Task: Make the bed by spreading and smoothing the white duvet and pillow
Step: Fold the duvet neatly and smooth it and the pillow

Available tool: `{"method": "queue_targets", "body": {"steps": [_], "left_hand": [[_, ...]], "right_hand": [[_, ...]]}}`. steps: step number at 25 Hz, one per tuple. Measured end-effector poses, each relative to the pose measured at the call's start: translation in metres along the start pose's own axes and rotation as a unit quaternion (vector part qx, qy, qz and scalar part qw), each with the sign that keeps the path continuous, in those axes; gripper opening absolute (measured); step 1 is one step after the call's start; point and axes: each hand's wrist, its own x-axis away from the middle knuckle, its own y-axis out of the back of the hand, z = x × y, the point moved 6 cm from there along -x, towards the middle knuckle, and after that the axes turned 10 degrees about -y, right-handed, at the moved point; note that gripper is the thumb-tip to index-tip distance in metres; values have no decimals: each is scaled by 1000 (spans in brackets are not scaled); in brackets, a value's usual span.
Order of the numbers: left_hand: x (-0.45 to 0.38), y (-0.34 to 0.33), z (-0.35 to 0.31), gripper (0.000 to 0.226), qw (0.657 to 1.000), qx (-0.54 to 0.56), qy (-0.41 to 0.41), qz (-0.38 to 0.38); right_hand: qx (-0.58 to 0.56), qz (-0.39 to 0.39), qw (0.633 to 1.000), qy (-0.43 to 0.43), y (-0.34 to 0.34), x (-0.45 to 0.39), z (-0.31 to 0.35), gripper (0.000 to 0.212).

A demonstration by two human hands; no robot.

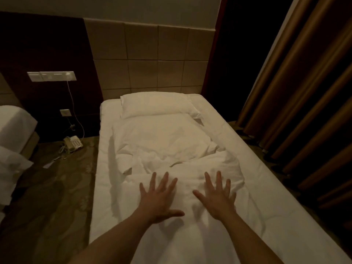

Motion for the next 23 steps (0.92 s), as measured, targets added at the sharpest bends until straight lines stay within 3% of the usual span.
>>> {"method": "queue_targets", "body": {"steps": [4,7,13,19,21,23], "left_hand": [[-87,-5,34,107,986,-54,-159,18],[-129,-31,73,108,990,-41,-134,34],[-142,-88,133,101,989,33,-36,138],[-139,-73,147,97,974,18,-49,220],[-132,-39,152,97,979,7,-44,198],[-129,9,174,92,993,22,-16,117]], "right_hand": [[0,-38,995,-91,-10,-105,19,91],[23,-32,992,-121,-36,-149,21,85],[71,7,988,-140,-102,-173,26,90],[12,53,983,-173,-116,-107,62,97],[14,78,981,-175,-111,-74,74,101],[6,98,980,-172,-91,-64,87,105]]}}
